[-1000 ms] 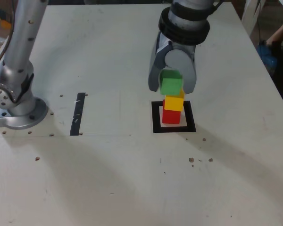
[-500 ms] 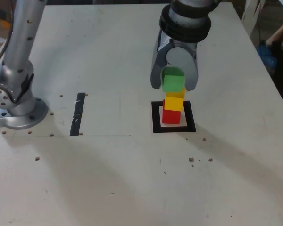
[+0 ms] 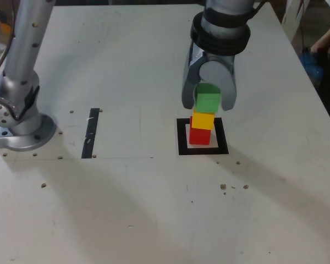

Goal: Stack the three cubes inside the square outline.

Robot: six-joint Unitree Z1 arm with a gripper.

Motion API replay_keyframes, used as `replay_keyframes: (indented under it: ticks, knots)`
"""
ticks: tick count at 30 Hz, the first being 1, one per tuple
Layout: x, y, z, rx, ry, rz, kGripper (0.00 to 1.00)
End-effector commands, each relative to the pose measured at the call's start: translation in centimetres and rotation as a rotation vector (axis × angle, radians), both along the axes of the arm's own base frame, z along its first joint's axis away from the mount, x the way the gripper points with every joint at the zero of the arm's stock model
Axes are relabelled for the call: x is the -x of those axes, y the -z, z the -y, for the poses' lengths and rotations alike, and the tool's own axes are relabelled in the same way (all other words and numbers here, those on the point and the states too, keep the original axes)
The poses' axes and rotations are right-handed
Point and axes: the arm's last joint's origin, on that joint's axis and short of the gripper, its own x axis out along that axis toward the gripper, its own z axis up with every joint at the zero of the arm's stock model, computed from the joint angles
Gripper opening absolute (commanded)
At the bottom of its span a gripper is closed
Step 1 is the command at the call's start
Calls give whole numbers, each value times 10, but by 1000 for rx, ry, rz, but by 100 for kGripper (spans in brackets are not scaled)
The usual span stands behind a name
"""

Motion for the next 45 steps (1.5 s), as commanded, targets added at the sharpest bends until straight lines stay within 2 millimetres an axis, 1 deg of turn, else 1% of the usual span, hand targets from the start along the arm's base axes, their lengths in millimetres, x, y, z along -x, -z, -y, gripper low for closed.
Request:
replay_keyframes:
  ticks: [1,4,7,10,12,17,21,26,27,28,29,32,33,35,39,45]
  knots:
    - [0,5,-1,-2,0,-19,49]
    - [0,6,-2,0,-1,-26,67]
    - [0,6,-2,2,0,-26,82]
    - [1,5,-2,3,0,-24,94]
    - [1,4,-2,3,0,-21,98]
    - [8,-9,-2,8,-5,-2,99]
    - [23,-27,-4,9,-5,14,99]
    - [51,-57,-7,9,-1,50,99]
    - [53,-59,-7,9,0,54,99]
    - [65,-69,-8,11,4,71,99]
    - [73,-74,-9,12,7,81,99]
    - [97,-84,-13,12,11,91,100]
    - [103,-82,-15,10,11,81,100]
    - [113,-74,-17,3,5,44,100]
    - [130,-46,-20,-12,-4,-47,100]
    - [176,-5,-24,-18,-23,-83,100]
